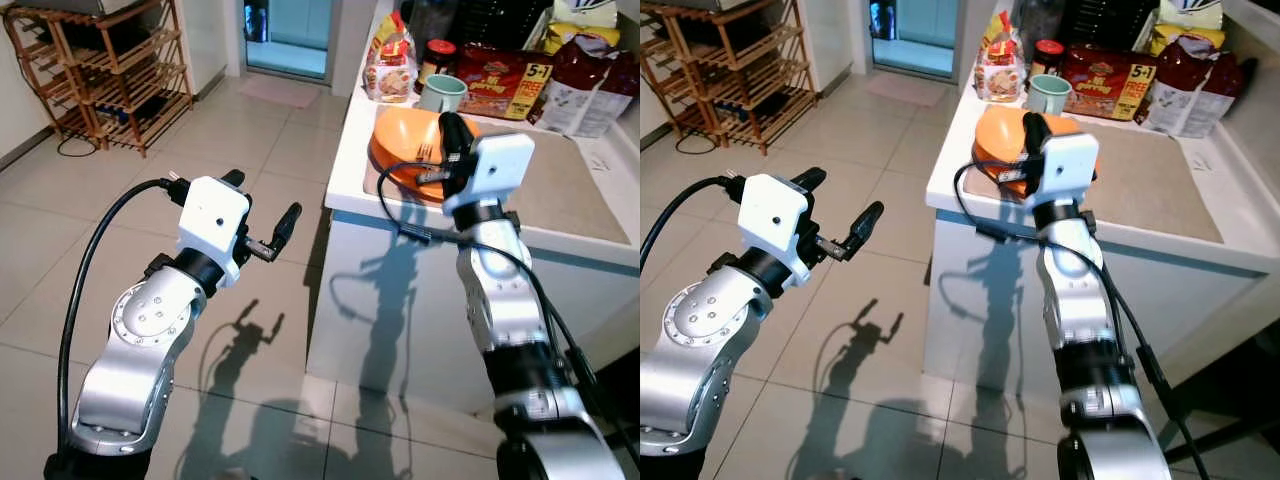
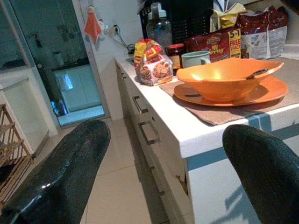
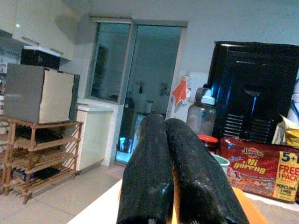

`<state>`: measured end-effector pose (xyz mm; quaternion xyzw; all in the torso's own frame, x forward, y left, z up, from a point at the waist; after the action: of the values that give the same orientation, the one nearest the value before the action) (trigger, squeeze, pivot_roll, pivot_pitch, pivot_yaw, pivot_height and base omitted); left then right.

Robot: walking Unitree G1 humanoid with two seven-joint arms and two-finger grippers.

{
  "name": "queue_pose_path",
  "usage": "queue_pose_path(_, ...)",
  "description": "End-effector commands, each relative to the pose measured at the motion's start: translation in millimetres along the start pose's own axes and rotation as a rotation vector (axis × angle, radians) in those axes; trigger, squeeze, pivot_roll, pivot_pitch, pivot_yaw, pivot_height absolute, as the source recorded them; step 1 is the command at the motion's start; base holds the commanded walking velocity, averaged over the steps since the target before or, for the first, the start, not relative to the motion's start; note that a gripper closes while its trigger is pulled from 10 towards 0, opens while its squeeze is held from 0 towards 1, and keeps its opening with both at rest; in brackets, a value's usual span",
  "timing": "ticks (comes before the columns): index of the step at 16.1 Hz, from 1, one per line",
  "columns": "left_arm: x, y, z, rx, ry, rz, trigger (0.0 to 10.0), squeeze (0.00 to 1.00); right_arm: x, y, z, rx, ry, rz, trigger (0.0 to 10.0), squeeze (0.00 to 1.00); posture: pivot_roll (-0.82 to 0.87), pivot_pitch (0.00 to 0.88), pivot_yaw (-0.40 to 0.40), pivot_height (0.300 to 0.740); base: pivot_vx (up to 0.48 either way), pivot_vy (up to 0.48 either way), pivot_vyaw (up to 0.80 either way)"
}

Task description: Setting the table

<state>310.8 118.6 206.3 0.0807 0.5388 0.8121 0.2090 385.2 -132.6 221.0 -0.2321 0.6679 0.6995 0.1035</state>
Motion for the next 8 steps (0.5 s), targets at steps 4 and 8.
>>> queue_pose_path(4,-3.7,2.6,1.8,-0.018,0.015,-0.011,10.0,0.00,4.2,-4.0,-3.1,0.016,-0.018,0.049,0.0,0.00,0.09,0.000,-0.084,0.740,0.000,0.000,0.00)
queue_pose_path(8,-1.9,0.7,-0.8,-0.016,0.012,-0.009,10.0,0.00,2.3,-10.6,-7.8,0.052,-0.048,0.099,10.0,0.29,0.10,0.000,-0.089,0.740,0.000,0.000,0.00)
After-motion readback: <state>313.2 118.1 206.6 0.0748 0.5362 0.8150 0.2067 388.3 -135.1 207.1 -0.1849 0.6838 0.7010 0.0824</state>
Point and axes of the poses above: a point about 5 cm out from each wrist's last joint towards the gripper, its own x axis pointing back from the gripper into the wrist, its own y axis along the axis of the wrist's last joint, z = x × y, the point moved 5 cm from there along -x, pointing out of the wrist towards the gripper, and after that the axes turned 8 degrees about -x, right-handed, at the moved point
